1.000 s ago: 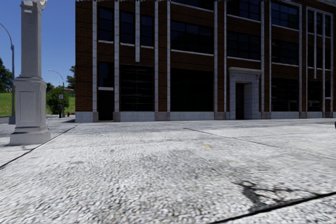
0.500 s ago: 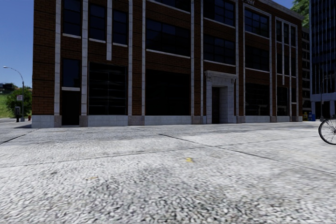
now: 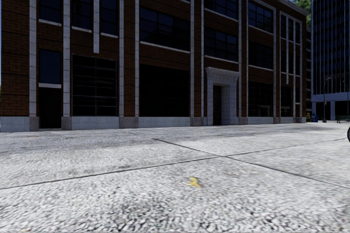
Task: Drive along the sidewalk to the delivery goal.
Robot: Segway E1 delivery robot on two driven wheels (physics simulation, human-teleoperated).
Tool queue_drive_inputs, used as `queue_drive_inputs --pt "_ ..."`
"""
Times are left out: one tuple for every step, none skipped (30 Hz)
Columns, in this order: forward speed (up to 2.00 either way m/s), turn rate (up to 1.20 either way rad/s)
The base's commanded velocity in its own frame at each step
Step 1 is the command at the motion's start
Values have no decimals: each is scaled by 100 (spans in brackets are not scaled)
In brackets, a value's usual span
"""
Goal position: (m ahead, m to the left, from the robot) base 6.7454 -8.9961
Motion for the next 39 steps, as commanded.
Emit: queue_drive_inputs --pt "200 -48" --pt "200 -54" --pt "200 -57" --pt "200 -57" --pt "200 -57" --pt "200 -57" --pt "200 -57" --pt "200 -57" --pt "200 -57" --pt "200 -57" --pt "200 -57" --pt "200 -57" --pt "200 -57" --pt "200 -57" --pt "200 -57" --pt "196 -57" --pt "196 -57" --pt "194 -58" --pt "192 -58" --pt "192 -58" --pt "192 -58" --pt "191 -58" --pt "191 -58" --pt "191 -58" --pt "191 -58" --pt "191 -58" --pt "191 -58" --pt "191 -58" --pt "191 -58" --pt "191 -49" --pt "191 -28" --pt "191 -13" --pt "191 -13" --pt "191 -4" --pt "191 -1" --pt "190 0" --pt "190 0" --pt "173 0" --pt "146 0"
